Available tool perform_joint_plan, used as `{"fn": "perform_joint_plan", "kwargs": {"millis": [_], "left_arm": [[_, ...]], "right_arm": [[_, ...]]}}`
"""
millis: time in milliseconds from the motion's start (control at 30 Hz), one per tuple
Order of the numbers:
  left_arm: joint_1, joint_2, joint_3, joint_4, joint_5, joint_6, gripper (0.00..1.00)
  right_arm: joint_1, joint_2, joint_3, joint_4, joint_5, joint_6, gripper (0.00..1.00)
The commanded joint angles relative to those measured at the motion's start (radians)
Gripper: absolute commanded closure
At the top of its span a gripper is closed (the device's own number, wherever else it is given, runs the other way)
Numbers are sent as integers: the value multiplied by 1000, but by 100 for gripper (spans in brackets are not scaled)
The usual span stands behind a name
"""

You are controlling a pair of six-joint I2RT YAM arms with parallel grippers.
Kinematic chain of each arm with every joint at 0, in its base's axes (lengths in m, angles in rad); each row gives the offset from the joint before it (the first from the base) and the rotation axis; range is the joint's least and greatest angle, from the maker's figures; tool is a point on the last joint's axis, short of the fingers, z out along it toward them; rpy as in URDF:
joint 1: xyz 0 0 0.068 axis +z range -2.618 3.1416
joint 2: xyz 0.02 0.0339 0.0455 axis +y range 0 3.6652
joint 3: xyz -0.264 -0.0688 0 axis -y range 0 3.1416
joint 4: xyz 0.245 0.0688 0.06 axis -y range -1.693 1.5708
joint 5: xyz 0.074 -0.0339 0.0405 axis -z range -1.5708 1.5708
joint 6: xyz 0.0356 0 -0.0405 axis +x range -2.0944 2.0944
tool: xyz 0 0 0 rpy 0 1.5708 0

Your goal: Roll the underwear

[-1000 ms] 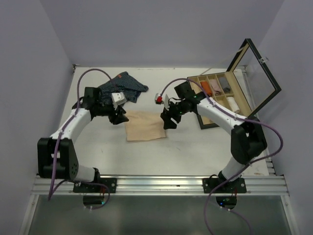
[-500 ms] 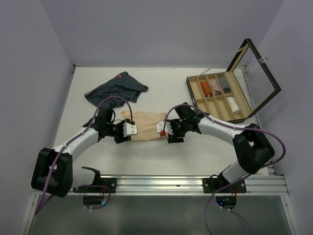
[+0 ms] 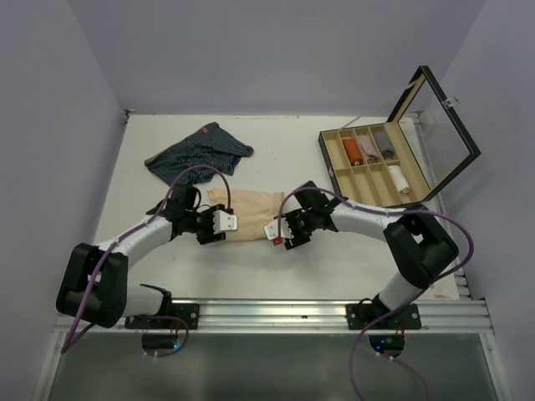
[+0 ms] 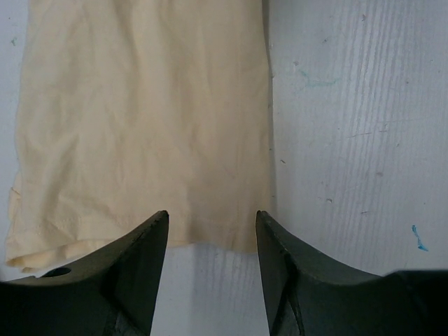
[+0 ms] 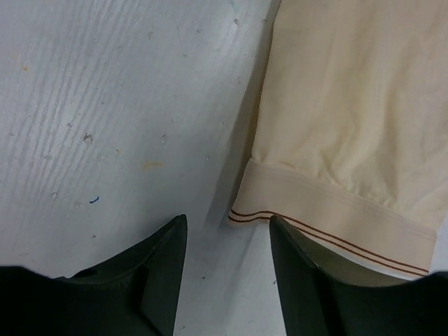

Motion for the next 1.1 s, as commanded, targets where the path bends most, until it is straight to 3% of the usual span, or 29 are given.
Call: {"fn": "perform_joint_plan", "kwargs": {"millis": [0, 100, 300, 433, 667, 700, 800, 833, 900, 967, 1067], "left_arm": [[-6, 12, 14, 20, 13, 38, 44], [-8, 17, 17, -2, 30, 53, 44], [-15, 32, 35, -89, 33, 138, 43], [-15, 38, 26, -93, 28, 182, 42], [-31, 155, 75, -74, -24, 185, 46], [-37, 170, 86, -82, -36, 184, 48], [-45, 242, 133, -140, -82, 199, 68], [-45, 265, 153, -158, -87, 207, 80], [-45, 253, 161, -183, -87, 204, 93], [-43, 222, 166, -183, -63, 175, 100], [-40, 175, 210, -222, -9, 116, 100]], "right_arm": [[10, 37, 44, -9, -23, -52, 47], [14, 78, 84, -30, -8, -54, 59], [18, 147, 161, -126, 29, -90, 71], [19, 153, 152, -127, 49, -104, 97], [19, 163, 172, -149, 35, -87, 100], [21, 166, 187, -153, 34, -80, 100], [19, 173, 226, -172, 24, -42, 100], [18, 175, 236, -176, 23, -13, 100], [1, 176, 279, -210, 2, 17, 100], [-12, 172, 314, -262, -20, 73, 100], [-38, 155, 400, -374, -78, 143, 100]]}}
